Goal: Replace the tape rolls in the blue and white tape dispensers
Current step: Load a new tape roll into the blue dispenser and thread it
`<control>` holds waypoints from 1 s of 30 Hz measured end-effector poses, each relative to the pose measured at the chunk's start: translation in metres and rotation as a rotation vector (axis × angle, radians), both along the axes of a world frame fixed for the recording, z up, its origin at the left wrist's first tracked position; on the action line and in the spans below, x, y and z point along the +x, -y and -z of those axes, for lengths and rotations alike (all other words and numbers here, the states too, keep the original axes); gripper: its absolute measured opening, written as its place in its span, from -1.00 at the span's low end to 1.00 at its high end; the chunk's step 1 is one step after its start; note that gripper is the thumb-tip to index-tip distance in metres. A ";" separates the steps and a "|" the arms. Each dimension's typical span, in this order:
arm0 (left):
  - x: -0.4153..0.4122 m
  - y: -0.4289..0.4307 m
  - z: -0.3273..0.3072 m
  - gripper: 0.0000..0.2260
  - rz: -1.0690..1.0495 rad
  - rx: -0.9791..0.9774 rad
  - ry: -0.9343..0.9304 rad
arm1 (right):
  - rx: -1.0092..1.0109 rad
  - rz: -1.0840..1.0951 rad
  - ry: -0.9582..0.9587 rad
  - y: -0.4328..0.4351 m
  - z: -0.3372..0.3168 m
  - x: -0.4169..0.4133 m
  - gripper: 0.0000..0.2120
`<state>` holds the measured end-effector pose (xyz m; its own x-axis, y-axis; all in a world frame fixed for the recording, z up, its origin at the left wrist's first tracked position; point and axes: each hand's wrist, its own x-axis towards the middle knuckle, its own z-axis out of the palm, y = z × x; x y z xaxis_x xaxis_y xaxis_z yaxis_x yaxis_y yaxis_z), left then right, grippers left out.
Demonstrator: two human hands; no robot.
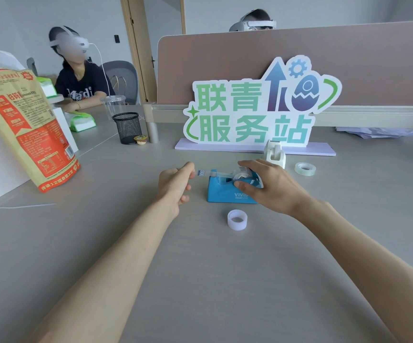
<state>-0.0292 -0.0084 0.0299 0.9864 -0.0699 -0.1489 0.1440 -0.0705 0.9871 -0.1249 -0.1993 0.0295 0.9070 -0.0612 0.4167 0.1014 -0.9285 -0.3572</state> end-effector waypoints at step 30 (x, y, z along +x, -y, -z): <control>-0.002 0.007 0.013 -0.84 0.102 0.368 0.240 | 0.048 0.002 0.008 -0.002 0.000 -0.002 -0.53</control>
<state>-0.0309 -0.0152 0.0164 0.9869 -0.1536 0.0503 -0.1120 -0.4254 0.8981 -0.1270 -0.1970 0.0297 0.9034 -0.0836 0.4206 0.1024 -0.9104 -0.4009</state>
